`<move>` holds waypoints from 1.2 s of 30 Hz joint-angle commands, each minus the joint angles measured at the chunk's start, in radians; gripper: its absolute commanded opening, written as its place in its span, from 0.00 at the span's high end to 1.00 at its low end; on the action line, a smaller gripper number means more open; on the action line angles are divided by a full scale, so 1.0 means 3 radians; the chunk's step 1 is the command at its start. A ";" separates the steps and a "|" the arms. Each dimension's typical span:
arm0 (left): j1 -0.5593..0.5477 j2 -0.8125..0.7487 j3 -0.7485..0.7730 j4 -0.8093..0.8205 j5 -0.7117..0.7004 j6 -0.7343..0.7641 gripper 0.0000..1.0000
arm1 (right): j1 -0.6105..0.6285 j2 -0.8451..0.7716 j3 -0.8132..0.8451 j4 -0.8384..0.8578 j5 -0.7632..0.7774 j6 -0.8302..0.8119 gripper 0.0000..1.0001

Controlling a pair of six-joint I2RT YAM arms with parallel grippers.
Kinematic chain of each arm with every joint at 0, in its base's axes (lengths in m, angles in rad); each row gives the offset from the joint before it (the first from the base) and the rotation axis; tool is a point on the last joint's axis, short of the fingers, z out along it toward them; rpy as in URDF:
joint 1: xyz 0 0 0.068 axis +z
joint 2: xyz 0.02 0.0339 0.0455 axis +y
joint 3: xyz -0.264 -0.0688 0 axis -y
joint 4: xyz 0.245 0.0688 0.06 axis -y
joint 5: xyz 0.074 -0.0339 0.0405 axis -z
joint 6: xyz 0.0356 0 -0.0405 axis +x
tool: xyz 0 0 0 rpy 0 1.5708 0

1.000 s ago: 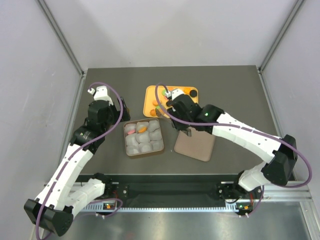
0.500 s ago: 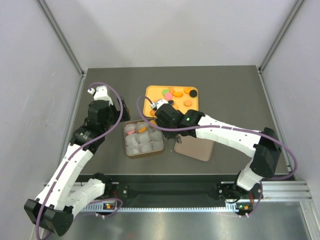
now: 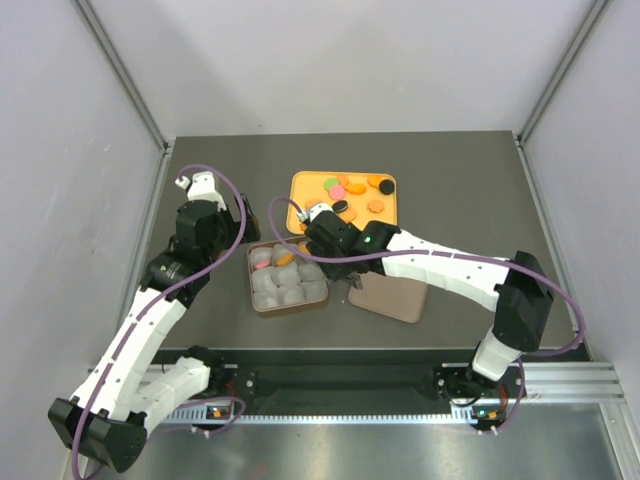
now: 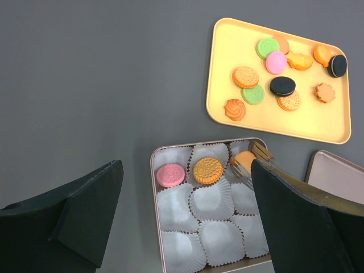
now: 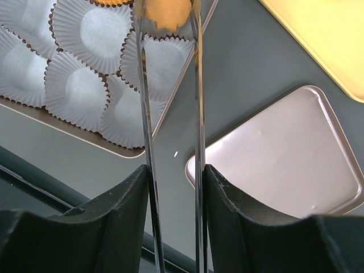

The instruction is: Pack the cookies

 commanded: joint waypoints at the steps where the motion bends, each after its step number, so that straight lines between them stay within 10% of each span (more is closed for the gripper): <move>1: 0.0020 -0.0021 -0.0019 0.0167 -0.0006 0.0014 0.01 | 0.0040 -0.0039 0.0202 0.0064 0.0123 0.0023 0.58; 17: 0.0020 -0.0016 -0.0019 0.0172 -0.0006 0.0004 0.01 | 0.0014 -0.0432 0.0304 0.0028 0.0123 -0.0013 0.55; 36: 0.0025 -0.0021 -0.0019 0.0177 0.0004 0.0004 0.01 | -0.1285 -0.0520 -0.0325 0.0202 0.0246 -0.0136 0.53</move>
